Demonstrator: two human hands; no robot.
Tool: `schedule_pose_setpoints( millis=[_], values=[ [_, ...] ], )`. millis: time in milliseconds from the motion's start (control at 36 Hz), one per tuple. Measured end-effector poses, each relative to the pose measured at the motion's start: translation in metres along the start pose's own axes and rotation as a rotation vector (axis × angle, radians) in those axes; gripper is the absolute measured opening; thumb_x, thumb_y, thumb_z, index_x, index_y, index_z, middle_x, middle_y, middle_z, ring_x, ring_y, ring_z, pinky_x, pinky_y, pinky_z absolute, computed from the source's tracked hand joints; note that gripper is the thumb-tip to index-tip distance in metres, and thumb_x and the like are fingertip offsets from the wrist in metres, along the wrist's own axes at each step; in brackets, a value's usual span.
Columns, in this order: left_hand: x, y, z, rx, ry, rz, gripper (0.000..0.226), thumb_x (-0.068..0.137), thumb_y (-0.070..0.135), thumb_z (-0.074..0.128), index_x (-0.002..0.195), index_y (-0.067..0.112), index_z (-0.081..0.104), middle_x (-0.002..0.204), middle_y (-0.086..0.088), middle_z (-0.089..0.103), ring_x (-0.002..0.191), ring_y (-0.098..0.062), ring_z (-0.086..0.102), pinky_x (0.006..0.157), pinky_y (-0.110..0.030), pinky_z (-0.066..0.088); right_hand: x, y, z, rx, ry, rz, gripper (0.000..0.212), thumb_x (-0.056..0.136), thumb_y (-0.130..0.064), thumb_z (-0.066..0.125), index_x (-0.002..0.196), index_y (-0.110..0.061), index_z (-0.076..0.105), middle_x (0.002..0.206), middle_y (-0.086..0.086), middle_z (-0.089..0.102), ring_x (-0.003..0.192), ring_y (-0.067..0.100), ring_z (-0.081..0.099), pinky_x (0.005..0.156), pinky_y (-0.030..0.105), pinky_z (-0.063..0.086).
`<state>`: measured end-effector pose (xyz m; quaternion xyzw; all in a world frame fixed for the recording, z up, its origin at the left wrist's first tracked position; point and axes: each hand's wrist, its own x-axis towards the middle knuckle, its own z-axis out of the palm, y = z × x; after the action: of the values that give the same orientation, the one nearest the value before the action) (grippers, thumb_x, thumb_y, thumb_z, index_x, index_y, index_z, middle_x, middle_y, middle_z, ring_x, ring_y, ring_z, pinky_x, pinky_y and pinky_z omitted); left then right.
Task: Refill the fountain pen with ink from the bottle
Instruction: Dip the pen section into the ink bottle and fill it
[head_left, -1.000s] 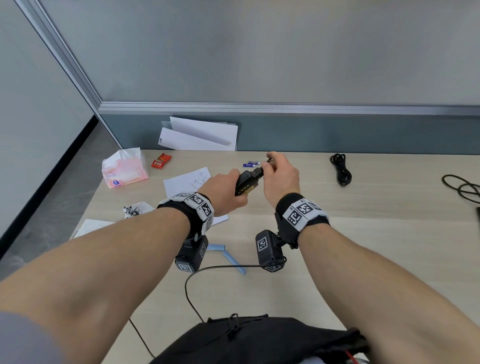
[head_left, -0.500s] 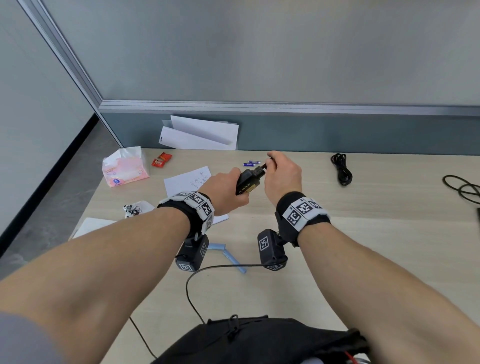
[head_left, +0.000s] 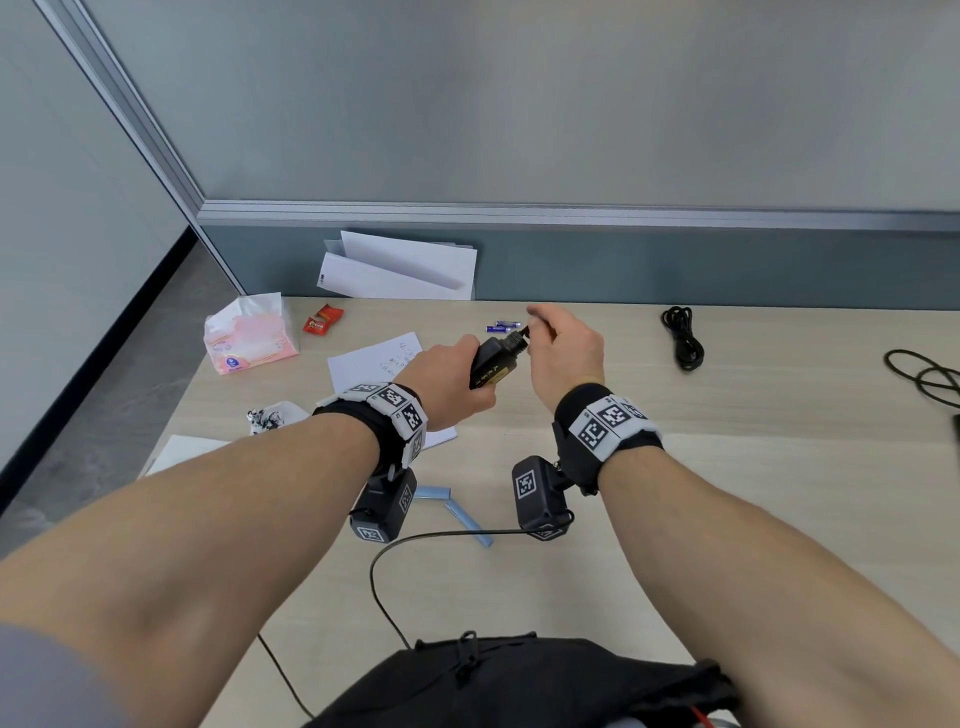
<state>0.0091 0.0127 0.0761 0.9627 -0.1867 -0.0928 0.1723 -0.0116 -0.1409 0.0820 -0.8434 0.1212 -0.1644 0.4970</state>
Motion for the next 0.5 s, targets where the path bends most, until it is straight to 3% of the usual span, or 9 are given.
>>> schedule_pose_setpoints(
  millis=[361,417,500],
  values=[
    [-0.0004,0.0004,-0.0034,-0.002,0.004,0.005,0.031,0.082,0.039,0.060,0.096,0.021,0.040,0.069,0.004,0.053,0.059,-0.012,0.053,0.048,-0.026,0.038,0.0034,0.0019,-0.0002,0.023,-0.016,0.025,0.026,0.092,-0.014,0.056,0.116,-0.014,0.066,0.112,0.002,0.067,0.103,0.016,0.060,0.097,0.027,0.046],
    [-0.0003,0.0007,-0.0033,0.000,0.004,0.005,0.031,0.082,0.039,0.060,0.096,0.021,0.040,0.069,0.004,0.053,0.059,-0.012,0.054,0.048,-0.026,0.038,0.0037,0.0023,-0.0003,0.039,-0.017,0.033,0.026,0.092,-0.014,0.057,0.117,-0.015,0.065,0.108,0.000,0.067,0.099,0.013,0.061,0.091,0.020,0.046],
    [0.0009,0.0021,-0.0038,0.001,0.001,0.007,0.031,0.082,0.039,0.060,0.098,0.021,0.040,0.071,0.004,0.054,0.061,-0.012,0.054,0.051,-0.028,0.042,0.0055,0.0041,-0.0004,0.081,-0.016,0.068,0.026,0.091,-0.016,0.058,0.117,-0.021,0.061,0.091,-0.010,0.063,0.082,0.003,0.058,0.070,0.001,0.039]
  ],
)
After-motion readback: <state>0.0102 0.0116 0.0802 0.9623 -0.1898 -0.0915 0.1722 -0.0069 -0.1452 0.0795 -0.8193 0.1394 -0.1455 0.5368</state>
